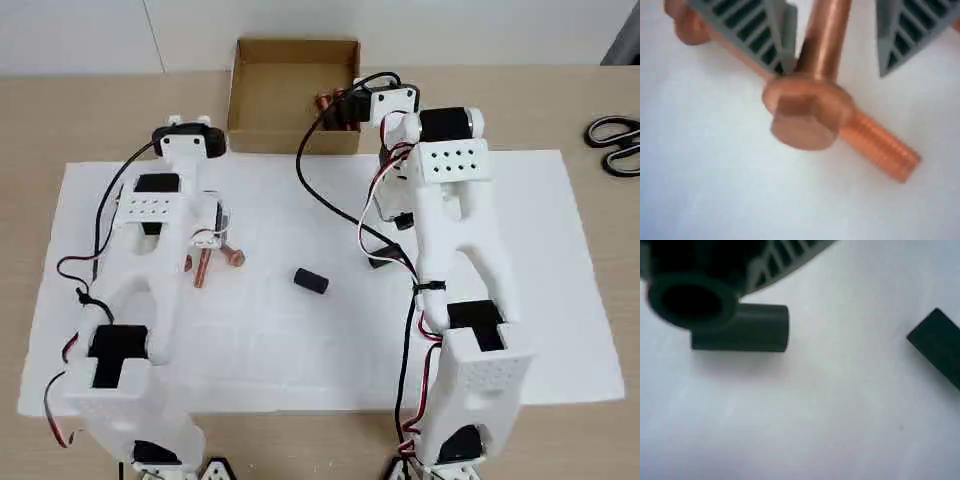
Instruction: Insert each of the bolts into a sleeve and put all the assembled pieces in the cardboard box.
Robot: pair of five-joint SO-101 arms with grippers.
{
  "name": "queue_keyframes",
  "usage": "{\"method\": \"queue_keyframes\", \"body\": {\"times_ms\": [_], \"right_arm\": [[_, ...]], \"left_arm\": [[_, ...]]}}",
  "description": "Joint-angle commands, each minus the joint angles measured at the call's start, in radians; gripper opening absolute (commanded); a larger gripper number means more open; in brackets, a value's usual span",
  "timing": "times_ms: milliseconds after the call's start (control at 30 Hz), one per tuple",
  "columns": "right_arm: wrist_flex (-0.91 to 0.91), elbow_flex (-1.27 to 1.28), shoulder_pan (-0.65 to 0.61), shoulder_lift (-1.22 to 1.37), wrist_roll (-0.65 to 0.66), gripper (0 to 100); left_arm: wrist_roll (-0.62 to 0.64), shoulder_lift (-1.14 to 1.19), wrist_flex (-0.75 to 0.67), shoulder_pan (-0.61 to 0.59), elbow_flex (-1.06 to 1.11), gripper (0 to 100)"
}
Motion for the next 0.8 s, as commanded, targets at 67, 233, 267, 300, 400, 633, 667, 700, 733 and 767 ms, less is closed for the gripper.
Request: {"method": "queue_keyframes", "body": {"times_ms": [67, 233, 267, 300, 400, 633, 667, 700, 733, 767], "right_arm": [[0.005, -0.005, 0.005, -0.067, -0.012, 0.4], [0.005, -0.005, 0.005, -0.067, -0.012, 0.4], [0.005, -0.005, 0.005, -0.067, -0.012, 0.4], [0.005, -0.005, 0.005, -0.067, -0.012, 0.4], [0.005, -0.005, 0.005, -0.067, -0.008, 0.4], [0.005, -0.011, 0.004, -0.074, -0.006, 0.4], [0.004, -0.012, 0.004, -0.076, -0.006, 0.4], [0.004, -0.012, 0.004, -0.076, -0.006, 0.4], [0.004, -0.012, 0.004, -0.079, -0.006, 0.4], [0.004, -0.012, 0.004, -0.09, -0.006, 0.4]], "left_arm": [[-0.002, 0.002, -0.012, 0.017, -0.018, 0], [-0.002, 0.002, -0.014, 0.015, -0.018, 1], [-0.002, 0.0, -0.014, 0.015, -0.019, 1], [-0.002, 0.0, -0.009, 0.015, -0.035, 1], [-0.017, -0.005, 0.074, 0.015, -0.122, 1], [-0.115, -0.152, 0.327, 0.009, -0.38, 1], [-0.097, -0.175, 0.35, 0.009, -0.403, 1], [-0.077, -0.201, 0.37, 0.009, -0.42, 1], [-0.061, -0.227, 0.39, 0.009, -0.435, 1], [-0.052, -0.255, 0.408, 0.009, -0.446, 1]]}}
